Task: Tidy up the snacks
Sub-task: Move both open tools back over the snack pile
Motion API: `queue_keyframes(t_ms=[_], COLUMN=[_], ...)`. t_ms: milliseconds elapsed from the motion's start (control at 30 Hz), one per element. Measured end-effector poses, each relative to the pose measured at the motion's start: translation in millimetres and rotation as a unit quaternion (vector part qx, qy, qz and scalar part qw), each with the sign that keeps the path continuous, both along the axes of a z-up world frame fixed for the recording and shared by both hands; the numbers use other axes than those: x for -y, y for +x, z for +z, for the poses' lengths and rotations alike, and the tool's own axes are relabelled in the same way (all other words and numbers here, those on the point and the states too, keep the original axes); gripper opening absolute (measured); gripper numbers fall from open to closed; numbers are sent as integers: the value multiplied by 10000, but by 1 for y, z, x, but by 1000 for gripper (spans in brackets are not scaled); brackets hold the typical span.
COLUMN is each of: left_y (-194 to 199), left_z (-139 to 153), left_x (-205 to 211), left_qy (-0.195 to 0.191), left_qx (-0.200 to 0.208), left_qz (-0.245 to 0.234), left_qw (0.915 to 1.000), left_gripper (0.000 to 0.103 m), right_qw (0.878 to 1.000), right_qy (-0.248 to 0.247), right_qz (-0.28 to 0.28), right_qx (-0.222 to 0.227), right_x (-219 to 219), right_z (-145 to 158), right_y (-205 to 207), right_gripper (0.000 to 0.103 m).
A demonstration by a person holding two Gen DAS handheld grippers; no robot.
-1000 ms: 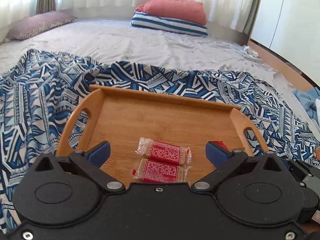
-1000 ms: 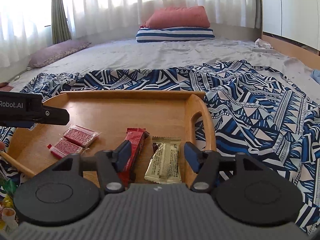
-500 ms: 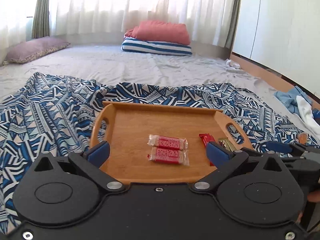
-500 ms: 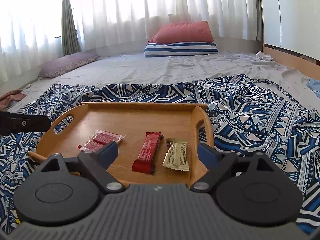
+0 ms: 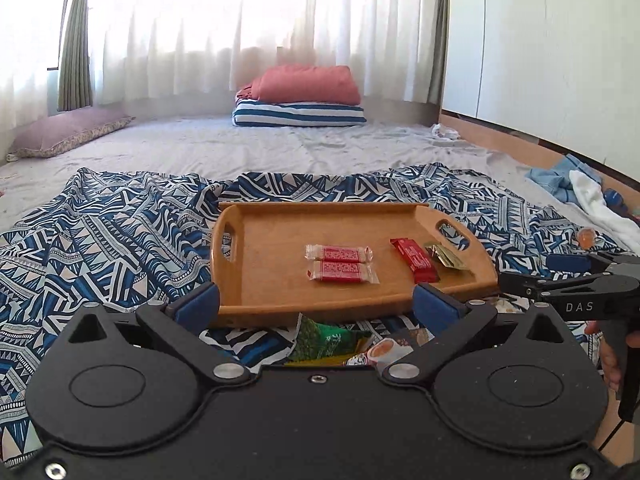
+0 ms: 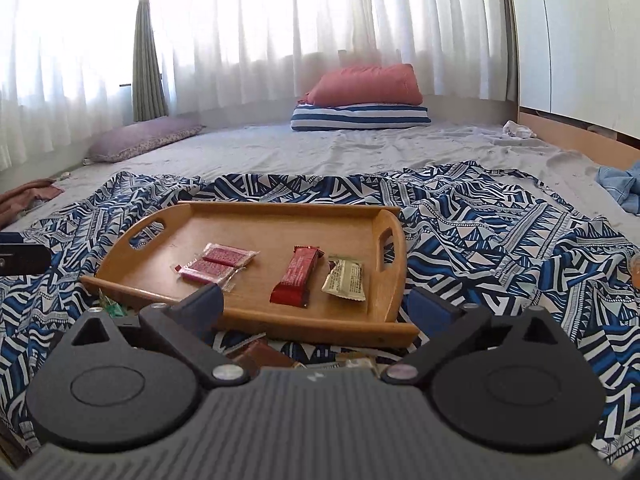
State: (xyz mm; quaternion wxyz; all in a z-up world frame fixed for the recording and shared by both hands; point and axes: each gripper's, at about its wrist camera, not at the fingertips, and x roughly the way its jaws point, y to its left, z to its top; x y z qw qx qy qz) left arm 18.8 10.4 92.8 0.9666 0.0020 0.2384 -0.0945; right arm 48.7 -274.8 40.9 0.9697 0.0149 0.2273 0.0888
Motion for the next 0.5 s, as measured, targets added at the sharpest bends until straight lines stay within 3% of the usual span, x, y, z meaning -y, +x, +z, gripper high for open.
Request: queue_keyframes(t_ms=[300, 500], left_y=[-14, -22], left_z=[-23, -34], left_x=[-8, -9], left_qy=[-281, -180], left_qx=[-335, -402], left_qz=[75, 172], left_qw=[9990, 9989], left_gripper=[103, 103], right_qw=[9993, 9989], right_qy=[-291, -288], right_qz=[-140, -213], right_qx=[-191, -286], right_x=[6, 8], right_z=[-24, -35], right_y=[-11, -9], right_gripper=[103, 103])
